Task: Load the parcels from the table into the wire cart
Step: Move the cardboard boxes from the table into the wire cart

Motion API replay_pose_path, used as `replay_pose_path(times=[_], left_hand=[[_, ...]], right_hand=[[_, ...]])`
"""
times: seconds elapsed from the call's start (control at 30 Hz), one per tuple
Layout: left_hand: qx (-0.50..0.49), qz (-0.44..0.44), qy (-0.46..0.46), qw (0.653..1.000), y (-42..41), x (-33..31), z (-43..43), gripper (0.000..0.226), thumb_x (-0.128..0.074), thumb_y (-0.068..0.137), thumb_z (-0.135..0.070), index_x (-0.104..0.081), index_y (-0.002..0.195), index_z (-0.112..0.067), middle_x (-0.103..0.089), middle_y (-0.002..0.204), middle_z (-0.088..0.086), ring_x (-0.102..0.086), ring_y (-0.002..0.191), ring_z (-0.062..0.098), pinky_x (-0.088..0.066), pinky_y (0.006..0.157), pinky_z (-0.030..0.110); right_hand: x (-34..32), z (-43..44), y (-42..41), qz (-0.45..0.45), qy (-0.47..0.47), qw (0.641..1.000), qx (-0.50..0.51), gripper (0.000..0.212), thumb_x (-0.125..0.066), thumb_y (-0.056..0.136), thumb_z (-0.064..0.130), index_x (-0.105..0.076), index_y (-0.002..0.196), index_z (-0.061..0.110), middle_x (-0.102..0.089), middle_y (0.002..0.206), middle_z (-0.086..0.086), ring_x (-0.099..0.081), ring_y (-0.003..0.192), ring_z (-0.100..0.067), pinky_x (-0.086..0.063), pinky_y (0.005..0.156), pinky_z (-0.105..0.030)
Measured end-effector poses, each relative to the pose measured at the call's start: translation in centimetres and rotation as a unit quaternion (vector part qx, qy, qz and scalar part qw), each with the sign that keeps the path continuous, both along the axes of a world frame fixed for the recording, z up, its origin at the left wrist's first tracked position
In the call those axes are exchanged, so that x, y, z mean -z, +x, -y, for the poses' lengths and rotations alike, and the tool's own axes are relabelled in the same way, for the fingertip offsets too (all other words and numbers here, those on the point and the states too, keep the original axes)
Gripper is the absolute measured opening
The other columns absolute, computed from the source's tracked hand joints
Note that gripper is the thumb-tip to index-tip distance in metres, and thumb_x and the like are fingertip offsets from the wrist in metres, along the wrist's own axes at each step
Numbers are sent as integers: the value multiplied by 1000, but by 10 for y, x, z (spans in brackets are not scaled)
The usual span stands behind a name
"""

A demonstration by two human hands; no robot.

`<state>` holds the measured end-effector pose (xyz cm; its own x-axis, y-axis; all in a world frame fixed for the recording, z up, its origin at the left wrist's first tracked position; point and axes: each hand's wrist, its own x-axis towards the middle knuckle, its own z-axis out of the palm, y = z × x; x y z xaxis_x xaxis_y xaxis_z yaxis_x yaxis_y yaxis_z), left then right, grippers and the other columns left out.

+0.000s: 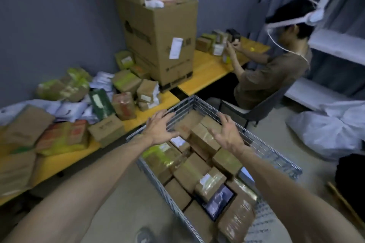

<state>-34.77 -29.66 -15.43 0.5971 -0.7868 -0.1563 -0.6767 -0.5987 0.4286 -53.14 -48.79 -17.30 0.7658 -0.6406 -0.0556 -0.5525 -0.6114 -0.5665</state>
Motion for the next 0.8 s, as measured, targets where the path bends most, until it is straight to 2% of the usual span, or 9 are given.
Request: replay_pose_path(times=[0.07,0.17,0.3,0.47,0.53,0.67,0.8], left_hand=[[-35,26,5,999,18,-21,-27,83,-63,85,-63,-26,154,-36,-12,163,0,-7,151,23,-14,121,51],[-92,76,-10,993,47,-50,-71,91,-62,74,-72,-33,151,-33,-18,162,5,-11,150,26,-17,120,47],[-152,108,-17,982,78,-86,-135,83,-65,83,-63,-32,152,-31,-16,163,5,-14,150,28,-20,119,47],[-221,147,-7,964,115,-121,-226,85,-64,79,-65,-34,151,-31,-20,161,8,-19,148,30,-23,117,48],[-242,156,-1,958,131,-134,-261,90,-59,74,-71,-34,151,-32,-16,162,7,-17,148,30,-21,119,49],[-268,184,16,946,169,-152,-326,82,-62,84,-64,-30,153,-33,-9,164,6,-12,150,30,-14,119,48],[-285,189,18,940,202,-166,-383,82,-62,86,-63,-28,153,-32,-7,164,6,-10,150,30,-13,121,50]], right_hand=[[-24,-9,31,23,-13,999,-37,75,-62,92,43,-29,153,14,-32,153,-12,-35,139,-31,-32,115,-41],[-57,-30,77,47,-47,994,-89,77,-59,92,51,-29,153,16,-31,154,-10,-33,139,-29,-35,113,-44],[-98,-71,135,54,-91,980,-169,76,-52,94,57,-25,154,18,-27,155,-8,-29,140,-31,-35,111,-47],[-140,-141,206,79,-127,963,-226,72,-52,93,55,-29,152,19,-26,155,-9,-26,140,-33,-33,111,-51],[-151,-170,231,88,-144,957,-236,71,-53,93,54,-29,151,19,-26,154,-10,-26,140,-33,-33,110,-51],[-167,-224,280,107,-143,954,-241,70,-54,92,52,-32,150,19,-28,153,-12,-26,140,-34,-32,110,-51],[-169,-276,321,117,-126,956,-237,75,-55,91,55,-29,152,20,-26,154,-12,-25,141,-34,-31,112,-48]])
